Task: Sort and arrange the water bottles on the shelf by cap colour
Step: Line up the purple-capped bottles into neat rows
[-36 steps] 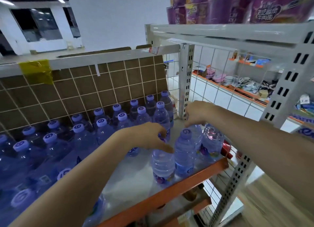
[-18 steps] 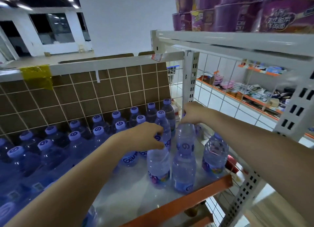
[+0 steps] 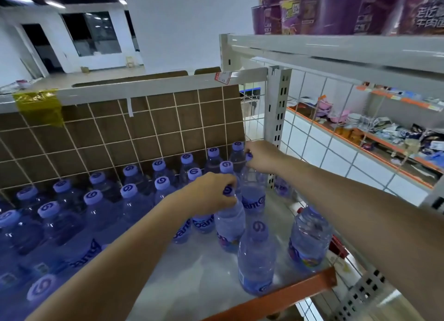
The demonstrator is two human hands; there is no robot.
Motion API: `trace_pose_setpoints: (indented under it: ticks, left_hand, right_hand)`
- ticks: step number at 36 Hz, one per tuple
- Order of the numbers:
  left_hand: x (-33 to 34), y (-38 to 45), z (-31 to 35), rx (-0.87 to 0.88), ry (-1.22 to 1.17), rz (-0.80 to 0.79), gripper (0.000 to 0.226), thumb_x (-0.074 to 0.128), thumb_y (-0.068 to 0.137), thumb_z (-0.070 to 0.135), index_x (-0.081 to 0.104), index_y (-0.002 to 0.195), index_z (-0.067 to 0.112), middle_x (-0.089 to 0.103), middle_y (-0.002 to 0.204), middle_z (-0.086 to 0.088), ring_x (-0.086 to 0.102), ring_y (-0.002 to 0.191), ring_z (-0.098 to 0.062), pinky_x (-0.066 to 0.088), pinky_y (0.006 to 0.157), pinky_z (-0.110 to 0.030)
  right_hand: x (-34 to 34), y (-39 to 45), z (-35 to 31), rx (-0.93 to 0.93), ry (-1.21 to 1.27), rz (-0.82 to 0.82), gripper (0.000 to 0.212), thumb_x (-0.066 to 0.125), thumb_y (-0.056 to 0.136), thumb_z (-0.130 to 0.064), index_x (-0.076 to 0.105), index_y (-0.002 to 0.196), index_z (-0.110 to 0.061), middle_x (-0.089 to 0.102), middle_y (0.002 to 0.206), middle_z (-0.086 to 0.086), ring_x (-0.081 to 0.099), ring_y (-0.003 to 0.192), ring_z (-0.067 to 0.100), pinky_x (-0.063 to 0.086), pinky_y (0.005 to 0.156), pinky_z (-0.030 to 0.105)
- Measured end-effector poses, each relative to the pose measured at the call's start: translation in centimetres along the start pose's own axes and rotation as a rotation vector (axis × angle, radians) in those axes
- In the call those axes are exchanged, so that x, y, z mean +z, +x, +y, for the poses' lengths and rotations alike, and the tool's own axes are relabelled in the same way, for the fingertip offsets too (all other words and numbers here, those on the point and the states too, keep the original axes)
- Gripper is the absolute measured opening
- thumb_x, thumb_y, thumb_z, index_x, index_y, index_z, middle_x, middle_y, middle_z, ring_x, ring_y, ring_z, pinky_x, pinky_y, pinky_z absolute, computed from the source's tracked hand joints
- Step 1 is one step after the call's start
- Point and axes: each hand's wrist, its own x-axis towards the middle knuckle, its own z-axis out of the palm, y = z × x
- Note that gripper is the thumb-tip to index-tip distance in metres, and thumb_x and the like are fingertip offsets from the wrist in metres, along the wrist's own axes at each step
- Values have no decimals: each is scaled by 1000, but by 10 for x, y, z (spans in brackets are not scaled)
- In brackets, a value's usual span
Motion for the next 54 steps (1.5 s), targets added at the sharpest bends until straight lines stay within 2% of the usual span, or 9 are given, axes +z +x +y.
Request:
trace_pose_setpoints:
  ticks: [8,17,22,25,29,35,40,47,54]
  left_hand:
    - [4,2,-10,-17,-9,10,22,54,93,32,54,108,15,59,96,-5,57,88,-25,47,79,-37]
    - [7,1,-13,-39,-22,28,32,58,90,37,50,114,19,60,104,-3,54,87,-20,37,72,-28]
    - [7,-6,-21,-38,-66,36,58,64,86,38,38,134,16,60,113,-9,56,95,-25,44,78,-33]
    - [8,-12,-23,-50,-63,44,70,66,85,39,32,141,15,59,121,-10,57,104,-27,48,88,-39]
    - [10,-24,-23,-41,-40,58,60,67,86,38,39,131,9,59,101,-8,55,90,-25,45,75,-35]
    - [12,-35,-21,13,-69,146,63,58,92,39,31,142,11,63,107,-19,60,97,-34,38,69,-32]
    - [13,-26,-19,-47,-134,78,62,54,94,39,27,146,18,61,117,-20,59,104,-35,40,75,-33]
    - [19,-17,-12,-79,-161,90,57,48,98,36,27,145,12,56,128,-20,56,110,-36,45,88,-39]
    - [21,-11,-6,-48,-38,133,50,45,100,31,29,140,6,61,114,-24,59,100,-39,43,74,-37]
  right_hand:
    - [-2,0,-3,24,35,-49,24,58,88,-5,58,112,-3,59,104,15,54,86,25,37,66,27]
    - [-7,-24,-7,61,75,-48,45,64,87,-12,50,129,-12,60,116,15,57,88,26,48,70,31]
    - [-20,-55,-13,15,40,5,21,65,86,-23,67,98,-6,67,96,12,63,87,26,49,71,32]
    - [-26,-77,-23,-13,-9,-120,31,67,86,-38,64,73,-10,62,73,5,59,69,23,42,60,28]
    - [-26,-99,-37,80,43,-384,50,73,73,-60,60,71,-12,68,71,5,67,61,20,57,63,31]
    - [-21,-123,-55,214,69,-548,47,86,69,-40,54,74,-4,57,73,14,67,50,26,54,50,29]
    - [-26,-128,-61,237,25,-545,41,79,79,-26,60,98,5,66,85,21,72,68,34,60,57,35]
    - [-27,-115,-53,140,-67,-372,30,69,83,-28,53,67,-9,57,60,7,61,49,21,50,49,26]
    - [-27,-83,-32,95,-123,-180,35,66,81,-34,49,57,-15,49,57,3,53,55,21,34,46,23]
